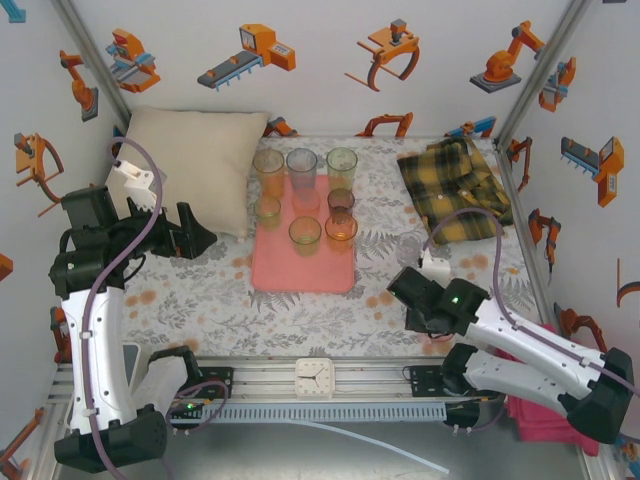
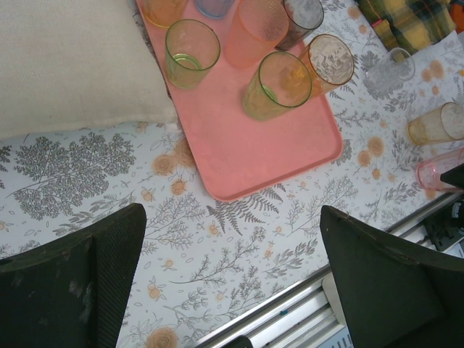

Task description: Place the glasses into the tray

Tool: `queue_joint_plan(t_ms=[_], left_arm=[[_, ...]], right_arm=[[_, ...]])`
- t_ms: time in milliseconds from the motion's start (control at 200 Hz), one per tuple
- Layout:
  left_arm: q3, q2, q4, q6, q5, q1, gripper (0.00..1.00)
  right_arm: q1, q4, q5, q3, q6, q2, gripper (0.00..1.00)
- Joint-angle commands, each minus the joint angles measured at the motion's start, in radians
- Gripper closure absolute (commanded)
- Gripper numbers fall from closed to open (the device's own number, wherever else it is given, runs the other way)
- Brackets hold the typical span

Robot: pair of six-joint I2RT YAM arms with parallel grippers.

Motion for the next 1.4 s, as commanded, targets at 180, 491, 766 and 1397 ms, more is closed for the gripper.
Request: queue_joint_plan(t_ms=[180,491,766,1397], left_arm=[[-0.002,-0.006,0.009,-0.003,0.022,-0.003,0.03],[-0.007,0.002,0.010,-0.001,0.020,-0.003,0.03],[-0.016,0.017,0.009,0.014,0.031,-0.007,0.03],[-0.007,0.034,0.001,0.025,0.028,-0.019,0.02]], right_arm=[[-0.002,0.039,0.024,-0.005,-0.028,0.052,0.66],[-0.002,0.057,0.019,-0.013,-0.038,0.072,0.77],[-0.002,0.066,0.012,-0.013,-0.046,0.070,0.85],[-0.002,0.081,-0.043,0.005,-0.070,0.035,0.94]])
